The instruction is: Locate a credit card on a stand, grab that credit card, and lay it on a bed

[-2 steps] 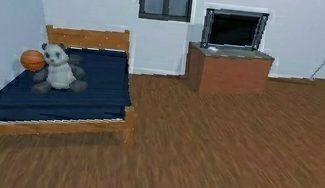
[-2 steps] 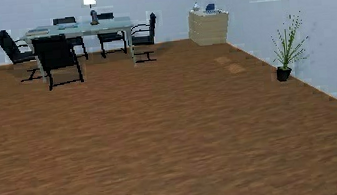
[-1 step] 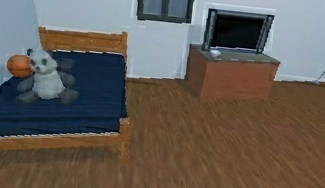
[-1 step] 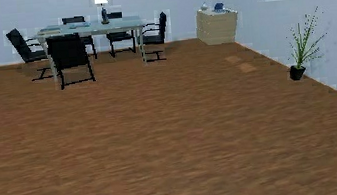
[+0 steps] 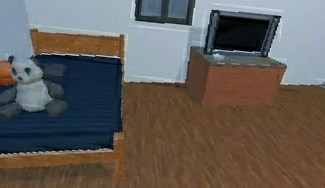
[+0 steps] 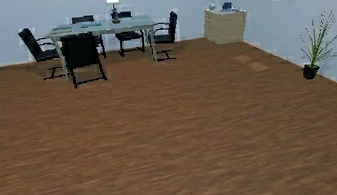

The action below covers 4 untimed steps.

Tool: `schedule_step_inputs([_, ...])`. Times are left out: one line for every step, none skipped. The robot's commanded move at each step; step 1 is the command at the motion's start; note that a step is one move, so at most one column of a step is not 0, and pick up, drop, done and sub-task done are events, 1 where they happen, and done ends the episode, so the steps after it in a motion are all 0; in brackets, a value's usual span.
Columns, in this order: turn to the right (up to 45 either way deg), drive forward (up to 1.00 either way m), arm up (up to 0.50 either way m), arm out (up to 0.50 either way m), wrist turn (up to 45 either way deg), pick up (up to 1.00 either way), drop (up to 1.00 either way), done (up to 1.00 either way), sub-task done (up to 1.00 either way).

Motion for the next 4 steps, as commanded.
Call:
schedule_step_inputs([18.0,0.00,0.00,0.00,0.0,0.00,0.00,0.00,0.00])
schedule_step_inputs([0.0,1.00,0.00,0.00,0.0,0.00,0.00,0.00,0.00])
schedule_step_inputs([0.0,0.20,0.00,0.00,0.0,0.00,0.00,0.00,0.00])
schedule_step_inputs([-27.0,0.00,0.00,0.00,0.0,0.00,0.00,0.00,0.00])
